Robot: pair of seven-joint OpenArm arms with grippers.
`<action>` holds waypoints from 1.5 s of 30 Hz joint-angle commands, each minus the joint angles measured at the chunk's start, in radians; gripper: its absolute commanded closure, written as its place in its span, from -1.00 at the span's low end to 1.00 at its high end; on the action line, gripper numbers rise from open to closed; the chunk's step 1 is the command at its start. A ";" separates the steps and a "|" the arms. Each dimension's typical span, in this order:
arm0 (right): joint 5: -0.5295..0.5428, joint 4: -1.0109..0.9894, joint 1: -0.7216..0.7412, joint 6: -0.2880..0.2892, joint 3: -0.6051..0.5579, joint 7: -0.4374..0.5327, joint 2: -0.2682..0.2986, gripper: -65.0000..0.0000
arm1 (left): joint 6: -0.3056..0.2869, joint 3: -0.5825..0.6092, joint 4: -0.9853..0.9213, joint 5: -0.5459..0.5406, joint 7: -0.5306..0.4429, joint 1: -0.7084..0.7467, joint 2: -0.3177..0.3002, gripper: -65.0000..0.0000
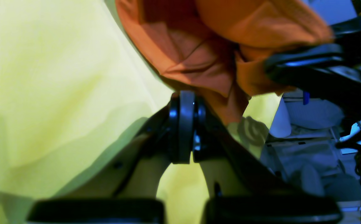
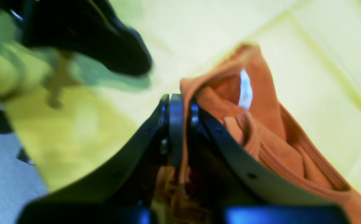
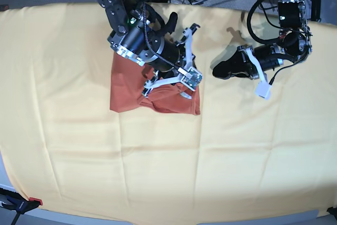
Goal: Fold the T-shirt properly
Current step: 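Press and tuck the folded end into the bundle with the right gripper, then release the bundle and lift the right gripper away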
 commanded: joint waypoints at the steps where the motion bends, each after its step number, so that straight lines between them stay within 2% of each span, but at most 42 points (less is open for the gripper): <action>1: 0.019 0.021 0.013 0.003 -0.002 0.027 -0.027 0.62 | -0.009 -0.005 0.016 -0.032 -0.015 -0.011 -0.011 1.00; 4: 0.053 0.021 0.013 0.009 -0.002 0.047 -0.052 -0.04 | -0.009 -0.005 0.016 -0.032 -0.014 -0.011 -0.011 1.00; 5: 0.074 0.021 0.014 0.037 -0.002 0.053 -0.054 -0.15 | -0.009 -0.005 0.016 -0.032 -0.014 -0.011 -0.011 1.00; 6: 0.098 0.021 0.014 0.066 -0.002 0.053 -0.054 -0.19 | -0.009 -0.005 0.016 -0.032 -0.014 -0.011 -0.011 1.00; 8: 0.121 0.021 0.014 0.093 -0.002 0.051 -0.054 -0.19 | -0.009 -0.005 0.016 -0.032 -0.014 -0.011 -0.011 1.00; 12: 0.119 0.021 0.030 0.081 -0.002 -0.028 -0.037 -0.19 | -0.009 -0.005 0.016 -0.032 -0.014 -0.011 -0.011 1.00; 15: 0.058 0.022 0.036 0.040 -0.002 -0.037 0.006 -0.19 | -0.009 -0.005 0.016 -0.032 -0.014 -0.008 -0.011 1.00; 18: -0.023 0.023 0.036 -0.031 -0.002 -0.027 0.047 -0.19 | -0.009 -0.005 0.016 -0.031 -0.014 -0.001 -0.011 1.00; 22: 0.056 0.023 0.018 0.011 -0.002 -0.044 0.094 -0.19 | -0.009 -0.005 0.016 -0.032 -0.014 0.003 -0.011 1.00; 28: 0.120 0.023 -0.031 0.061 -0.002 -0.050 0.096 -0.17 | -0.009 -0.005 0.016 -0.032 -0.015 0.007 -0.011 1.00; 30: 0.119 0.023 -0.030 0.060 -0.002 -0.050 0.095 0.09 | -0.009 -0.005 0.016 -0.032 -0.015 0.011 -0.011 1.00; 34: 0.119 0.023 -0.030 0.066 -0.002 -0.054 0.095 0.91 | -0.009 -0.005 0.016 -0.032 -0.015 0.016 -0.011 1.00; 35: 0.119 0.023 -0.030 0.076 -0.002 -0.054 0.095 1.00 | -0.009 -0.005 0.016 -0.032 -0.015 0.016 -0.011 1.00; 42: 0.146 0.023 -0.031 0.105 -0.002 -0.076 0.096 0.98 | -0.009 -0.005 0.016 -0.032 -0.015 0.016 -0.011 1.00; 45: 0.198 0.023 -0.031 0.132 -0.002 -0.076 0.095 0.49 | -0.009 -0.005 0.016 -0.032 -0.015 0.016 -0.011 1.00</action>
